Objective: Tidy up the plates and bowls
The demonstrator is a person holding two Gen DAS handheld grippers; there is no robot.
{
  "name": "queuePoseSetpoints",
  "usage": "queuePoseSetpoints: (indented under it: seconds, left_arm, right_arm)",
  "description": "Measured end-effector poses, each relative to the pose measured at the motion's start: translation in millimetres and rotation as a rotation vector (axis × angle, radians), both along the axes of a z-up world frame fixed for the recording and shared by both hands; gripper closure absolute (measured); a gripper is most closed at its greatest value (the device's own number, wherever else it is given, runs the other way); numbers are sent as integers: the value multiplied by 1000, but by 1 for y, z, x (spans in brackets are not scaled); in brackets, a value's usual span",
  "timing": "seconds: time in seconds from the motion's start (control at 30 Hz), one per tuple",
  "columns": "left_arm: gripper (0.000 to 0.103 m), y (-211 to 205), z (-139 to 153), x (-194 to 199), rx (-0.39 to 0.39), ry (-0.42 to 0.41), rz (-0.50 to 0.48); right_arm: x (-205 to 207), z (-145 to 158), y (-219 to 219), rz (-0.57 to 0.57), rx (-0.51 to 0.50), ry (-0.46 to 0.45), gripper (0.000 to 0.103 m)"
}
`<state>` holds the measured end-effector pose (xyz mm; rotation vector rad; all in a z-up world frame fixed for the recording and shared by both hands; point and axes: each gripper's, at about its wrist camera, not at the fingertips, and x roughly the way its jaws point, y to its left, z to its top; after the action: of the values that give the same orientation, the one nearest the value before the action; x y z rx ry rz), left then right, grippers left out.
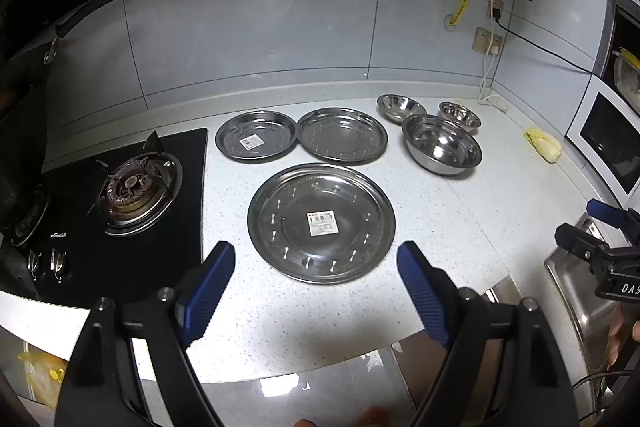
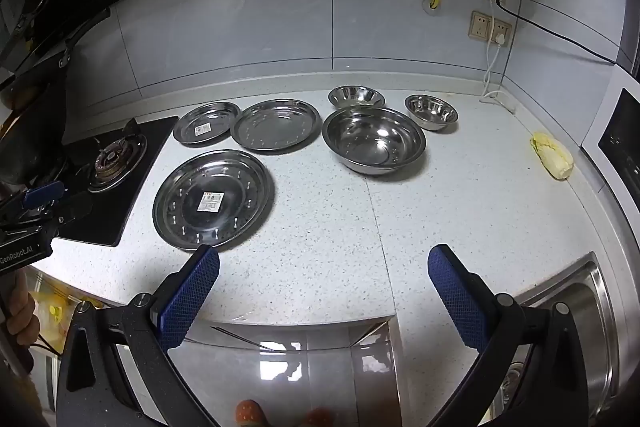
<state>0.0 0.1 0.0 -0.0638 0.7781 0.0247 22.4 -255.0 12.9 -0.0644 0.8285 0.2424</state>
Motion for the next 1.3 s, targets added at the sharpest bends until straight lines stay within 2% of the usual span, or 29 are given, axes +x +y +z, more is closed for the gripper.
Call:
queuePoseSetpoints:
  seconds: [1.3]
  left_arm:
    - [20, 8, -2, -4, 0, 6, 7]
  right_arm:
    - [1, -2, 9, -2, -6, -4, 1]
